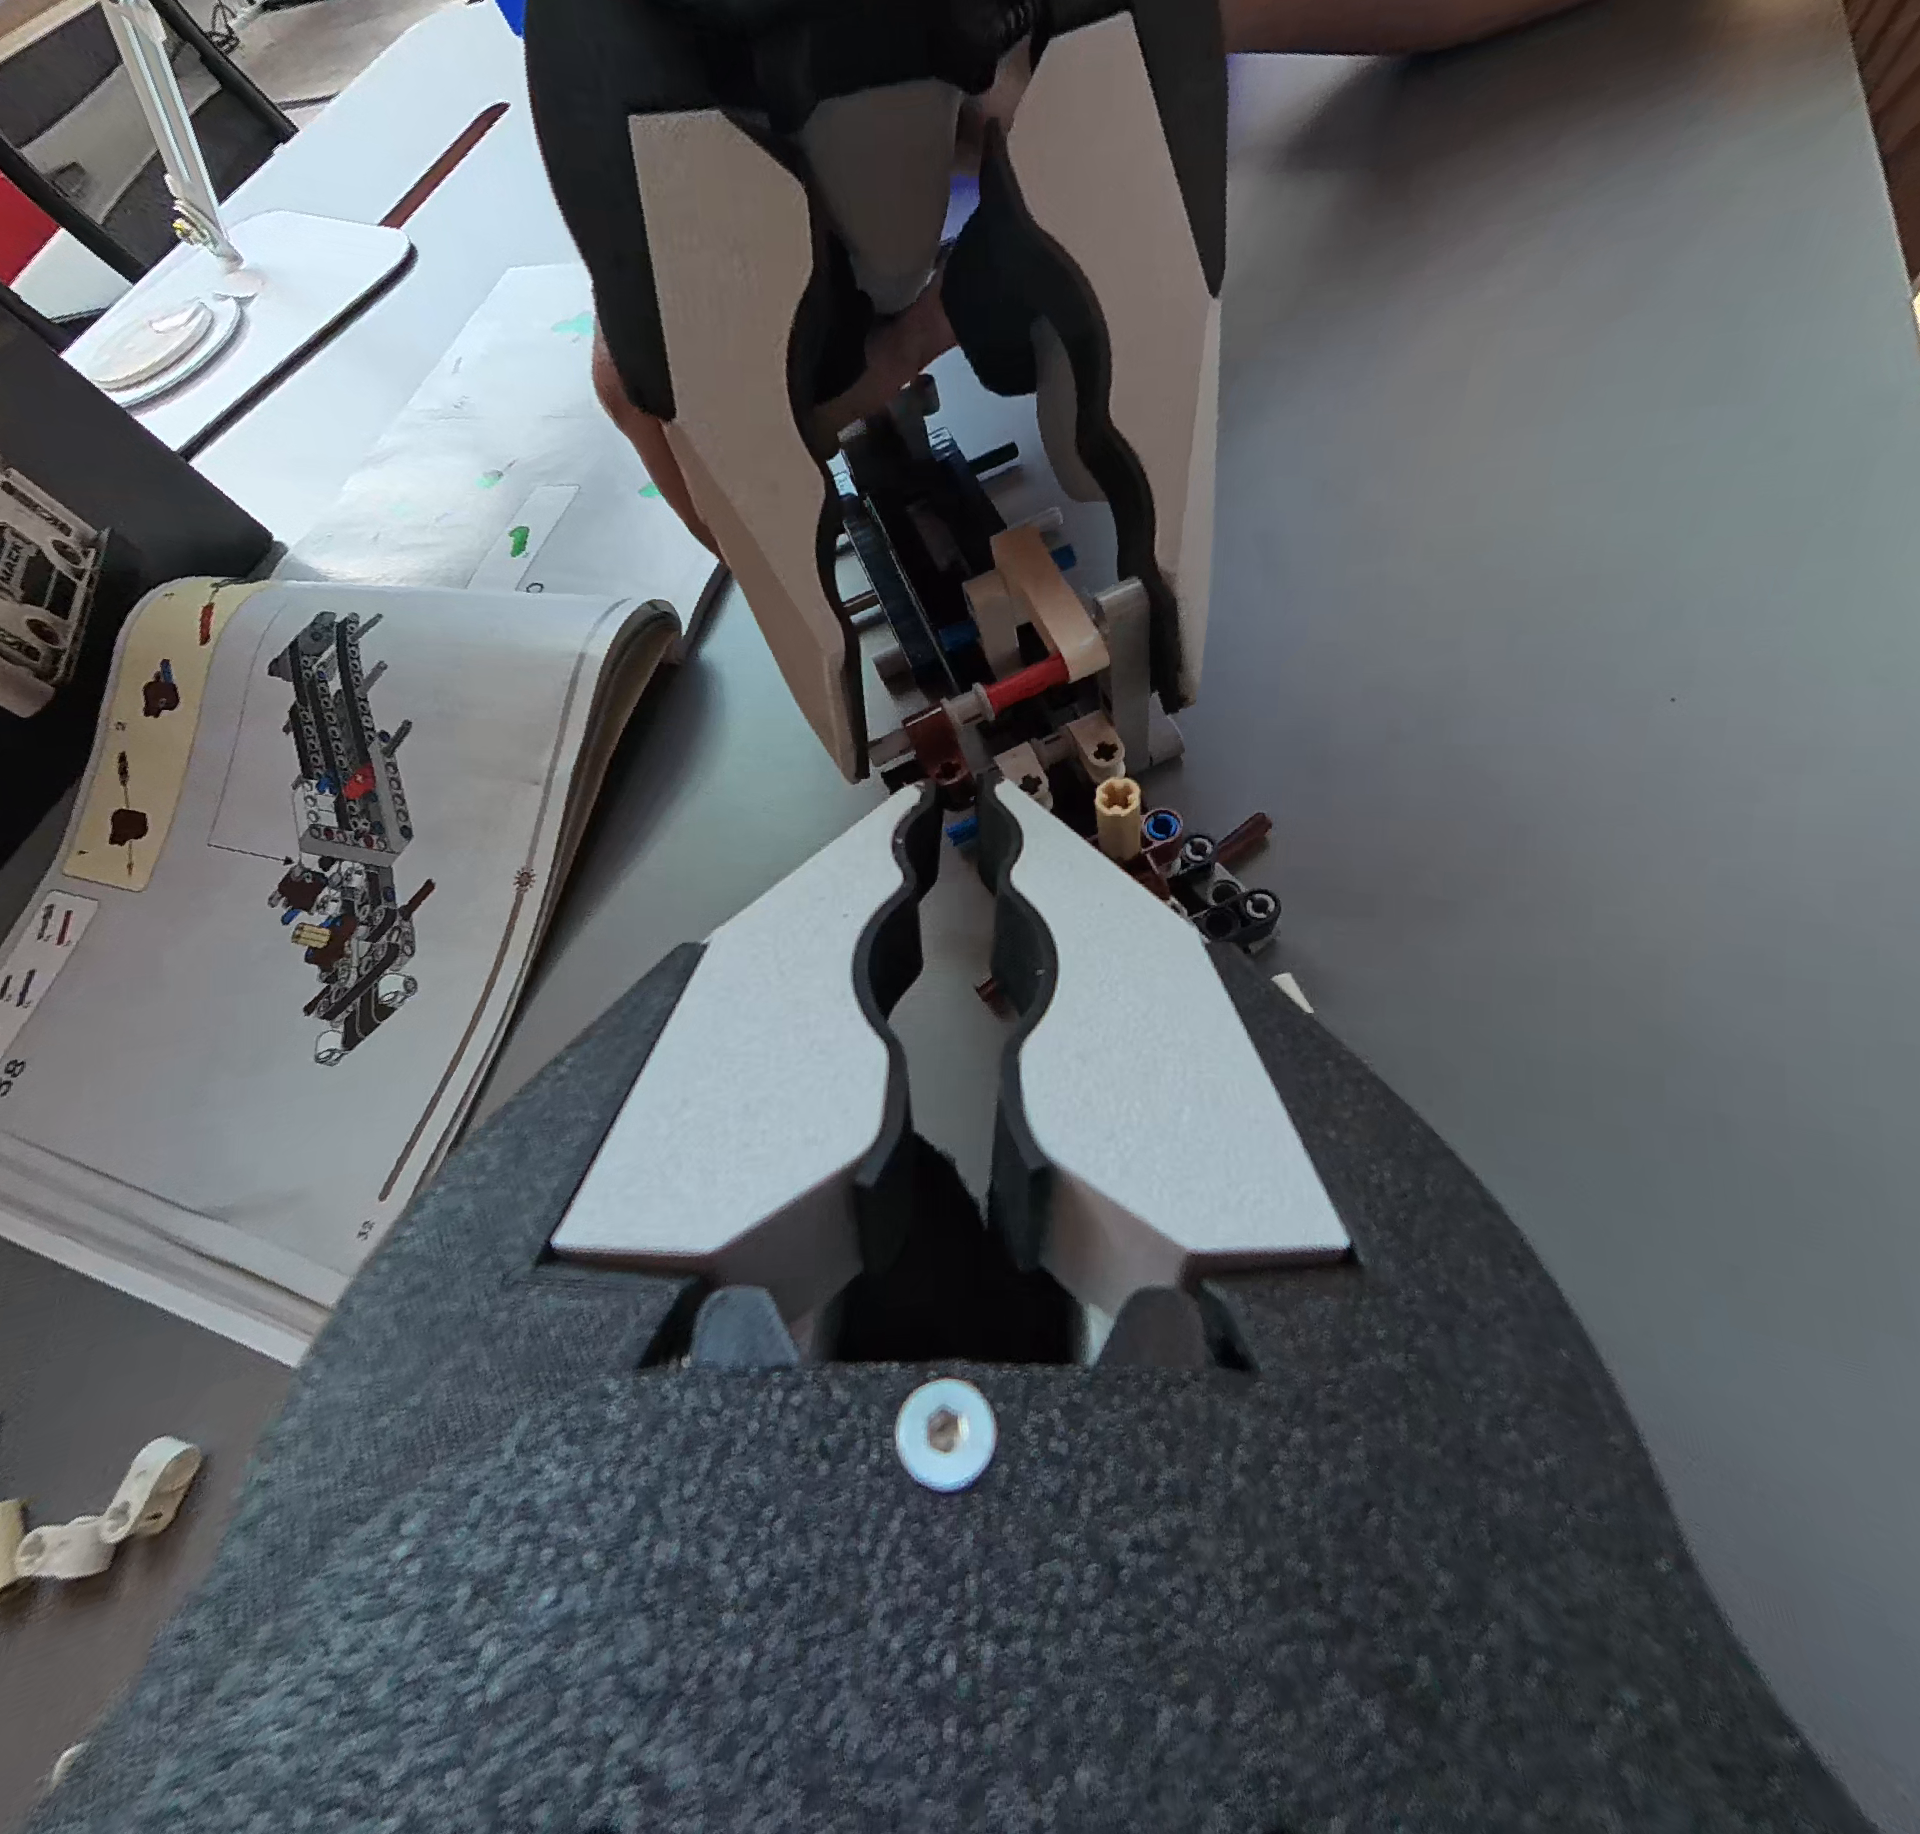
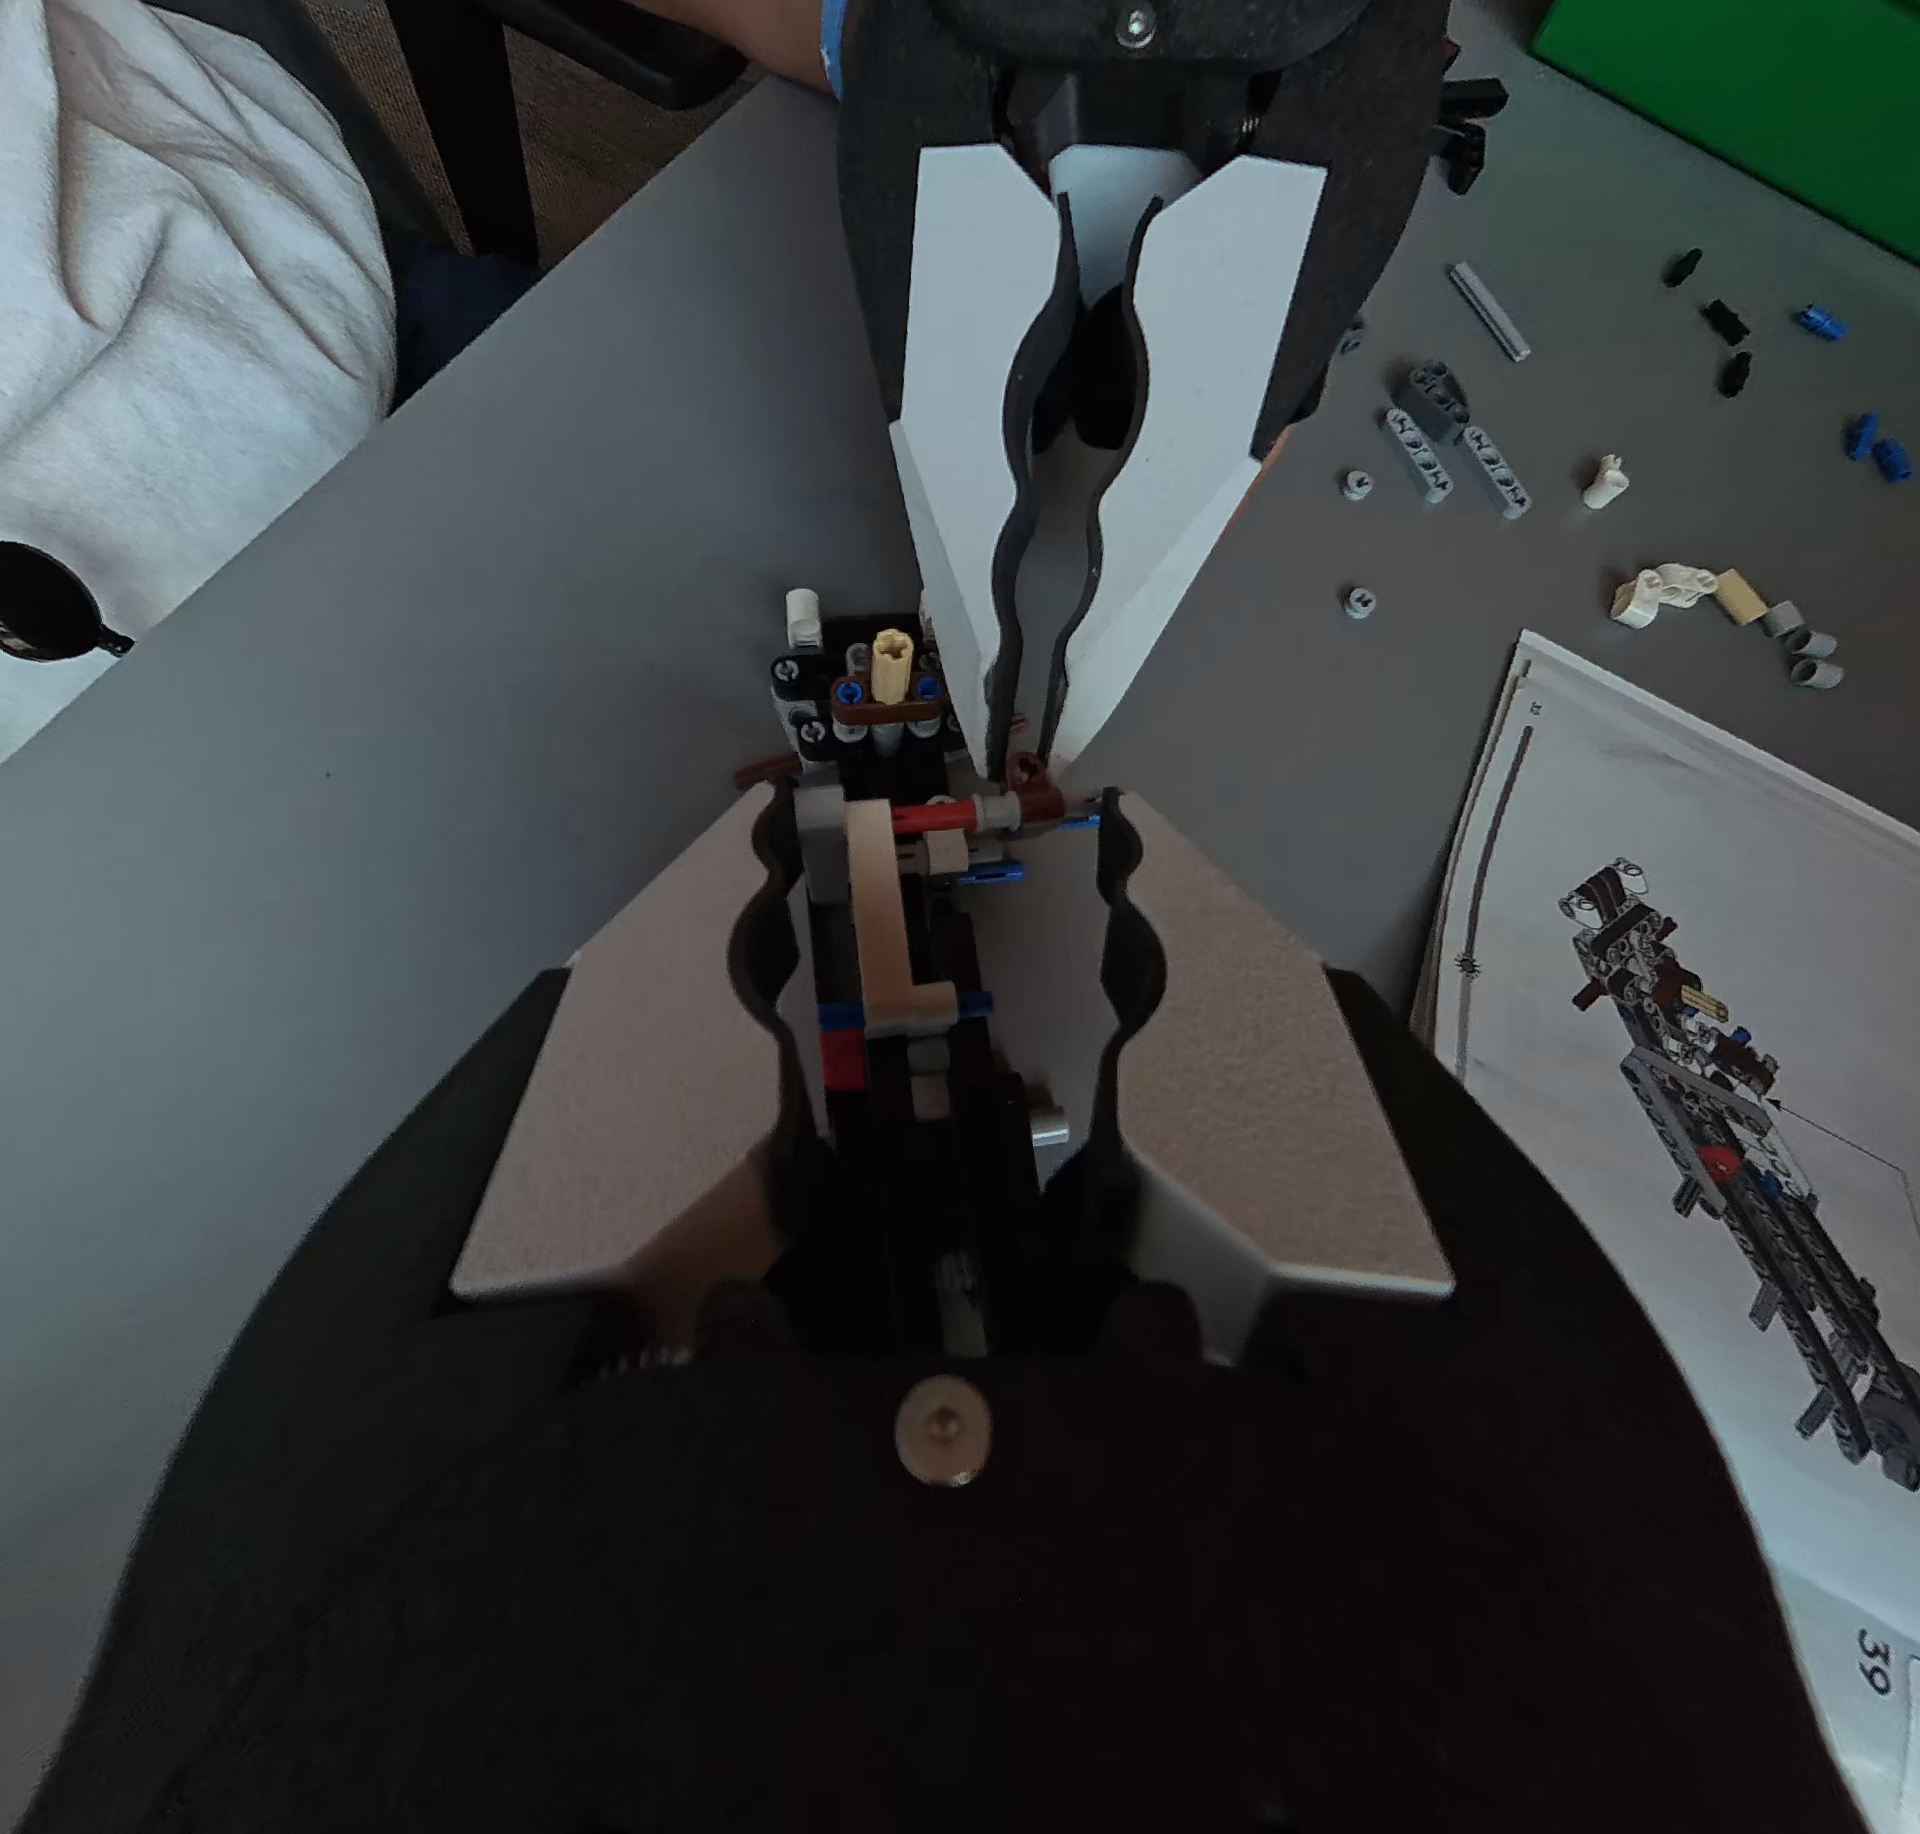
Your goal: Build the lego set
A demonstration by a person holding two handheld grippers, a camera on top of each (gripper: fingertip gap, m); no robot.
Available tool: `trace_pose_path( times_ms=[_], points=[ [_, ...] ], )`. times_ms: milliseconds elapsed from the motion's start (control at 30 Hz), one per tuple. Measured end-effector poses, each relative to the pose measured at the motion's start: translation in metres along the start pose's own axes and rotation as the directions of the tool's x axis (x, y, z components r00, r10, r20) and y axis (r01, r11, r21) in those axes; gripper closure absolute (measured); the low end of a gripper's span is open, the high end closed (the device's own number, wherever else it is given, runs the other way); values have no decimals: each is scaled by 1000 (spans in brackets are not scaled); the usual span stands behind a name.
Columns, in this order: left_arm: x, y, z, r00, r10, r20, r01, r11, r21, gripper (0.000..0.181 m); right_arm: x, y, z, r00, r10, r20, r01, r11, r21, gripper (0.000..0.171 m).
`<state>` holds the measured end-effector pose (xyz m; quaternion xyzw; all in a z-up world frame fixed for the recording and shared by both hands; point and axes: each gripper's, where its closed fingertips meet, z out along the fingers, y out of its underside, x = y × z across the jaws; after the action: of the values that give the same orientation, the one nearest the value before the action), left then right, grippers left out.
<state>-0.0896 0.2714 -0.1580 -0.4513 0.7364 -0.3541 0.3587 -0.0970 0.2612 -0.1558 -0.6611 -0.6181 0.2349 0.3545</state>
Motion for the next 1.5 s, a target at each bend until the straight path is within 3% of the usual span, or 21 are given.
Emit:
trace_pose_path(
  times_ms=[667,933,1200,1500],
  points=[
    [-1,0,2,1000,20,24,-19,1000,-5,176,0,0,-2,999,44,1,-44,999,-22,114],
    [-2,0,2,1000,13,24,-12,1000,-6,176,2,-3,-10,998,51,40,-47,995,-92,105],
    [-2,0,1,1000,11,20,-11,1000,-4,177,-2,6,1,994,40,99,-22,983,-181,108],
    [-2,-2,-1,1000,1,17,-1,1000,12,177,0,6,-1,996,-5,87,20,985,-170,112]
  ],
)
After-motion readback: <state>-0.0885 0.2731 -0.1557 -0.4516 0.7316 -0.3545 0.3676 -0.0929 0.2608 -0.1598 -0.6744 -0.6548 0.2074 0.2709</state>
